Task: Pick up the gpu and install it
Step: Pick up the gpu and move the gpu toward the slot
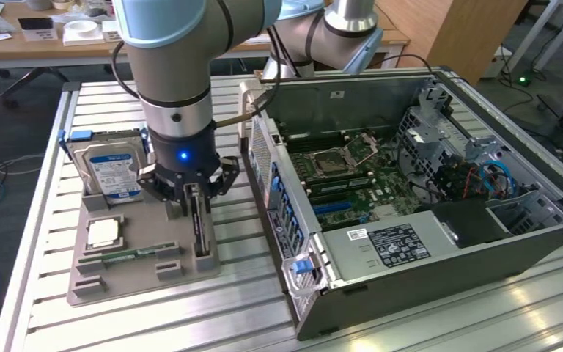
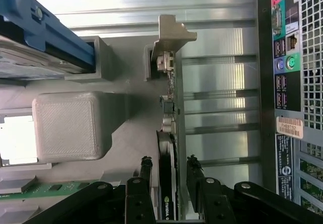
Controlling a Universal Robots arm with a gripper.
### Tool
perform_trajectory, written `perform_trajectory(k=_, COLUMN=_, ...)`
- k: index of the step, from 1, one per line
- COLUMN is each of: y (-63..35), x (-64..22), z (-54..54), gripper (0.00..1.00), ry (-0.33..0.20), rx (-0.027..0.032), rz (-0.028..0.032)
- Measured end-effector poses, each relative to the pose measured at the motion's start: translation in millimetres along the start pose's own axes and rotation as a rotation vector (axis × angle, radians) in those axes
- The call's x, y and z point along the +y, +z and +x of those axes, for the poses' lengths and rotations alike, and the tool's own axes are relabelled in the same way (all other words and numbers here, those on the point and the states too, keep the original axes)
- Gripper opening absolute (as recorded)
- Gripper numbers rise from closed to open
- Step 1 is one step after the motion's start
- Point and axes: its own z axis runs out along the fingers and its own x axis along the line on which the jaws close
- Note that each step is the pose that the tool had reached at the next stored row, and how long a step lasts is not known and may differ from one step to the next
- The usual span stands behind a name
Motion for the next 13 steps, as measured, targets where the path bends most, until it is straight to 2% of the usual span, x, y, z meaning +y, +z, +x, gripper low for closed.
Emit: perform_trajectory(k=13, y=9.3, x=-0.2, z=0.3, gripper=0.42, ry=0.0, rx=0.0002, rz=0.0002)
